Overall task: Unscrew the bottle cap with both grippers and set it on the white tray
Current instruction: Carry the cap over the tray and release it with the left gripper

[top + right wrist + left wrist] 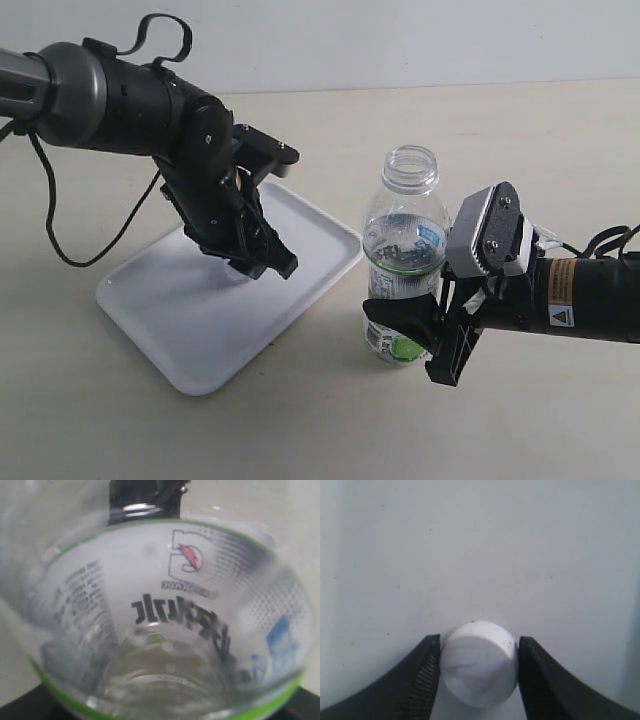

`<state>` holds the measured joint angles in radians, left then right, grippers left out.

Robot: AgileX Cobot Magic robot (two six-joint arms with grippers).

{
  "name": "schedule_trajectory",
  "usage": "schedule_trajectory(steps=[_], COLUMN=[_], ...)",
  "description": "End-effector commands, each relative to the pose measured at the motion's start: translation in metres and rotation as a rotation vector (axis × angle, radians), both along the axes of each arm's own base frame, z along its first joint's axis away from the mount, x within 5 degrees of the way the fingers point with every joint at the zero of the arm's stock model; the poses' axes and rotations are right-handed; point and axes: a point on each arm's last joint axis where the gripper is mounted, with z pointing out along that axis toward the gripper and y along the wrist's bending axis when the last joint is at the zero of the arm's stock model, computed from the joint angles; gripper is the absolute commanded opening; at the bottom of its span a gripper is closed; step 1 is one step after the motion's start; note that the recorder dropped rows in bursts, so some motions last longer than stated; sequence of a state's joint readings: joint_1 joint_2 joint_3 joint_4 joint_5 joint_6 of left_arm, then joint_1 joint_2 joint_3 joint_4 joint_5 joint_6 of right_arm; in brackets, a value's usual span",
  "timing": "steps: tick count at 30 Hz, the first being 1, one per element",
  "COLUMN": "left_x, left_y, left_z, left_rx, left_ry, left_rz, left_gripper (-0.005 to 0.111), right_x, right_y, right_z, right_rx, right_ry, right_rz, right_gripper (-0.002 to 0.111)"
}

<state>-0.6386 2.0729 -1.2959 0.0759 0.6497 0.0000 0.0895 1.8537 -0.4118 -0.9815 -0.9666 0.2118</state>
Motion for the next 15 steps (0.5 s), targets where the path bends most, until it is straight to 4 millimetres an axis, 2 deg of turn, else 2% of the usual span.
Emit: schedule_trajectory(steps=[1, 6, 8, 10, 15], left_x=[0.002, 0.0033, 0.0033, 0.0031, 0.0028], left_y=[-0.0019, -0.0021, -0.0021, -0.0018, -0.0004], left_z=[-0.0084, -0.0089, -0.0089, -0.009, -0.0092], left_rx=[-0.007, -0.012, -0.012, -0.008, 0.009], left_ry=[-0.011, -0.021, -0.021, -0.019, -0.016], left_rz=[-0.006, -0.007, -0.007, -0.008, -0.018], left_gripper=[0.0, 0.001, 0.009, 0.023, 0.07], right_x=[-0.0028, -0.003, -0.003, -0.003, -0.003], right_y=[-0.0054, -0.0053, -0.0053, -0.0053, -0.0053], right_z=[-0.0107, -0.0108, -0.0108, -0.0108, -0.0108], right_rx=[-0.084, -0.085, -0.085, -0.085, -0.085], right_ry=[0.066, 0.065, 0.065, 0.065, 0.065], right_rz=[-0.024, -0.02, -0.02, -0.02, -0.02], right_gripper=[0.0, 0.0, 0.0, 0.0, 0.0])
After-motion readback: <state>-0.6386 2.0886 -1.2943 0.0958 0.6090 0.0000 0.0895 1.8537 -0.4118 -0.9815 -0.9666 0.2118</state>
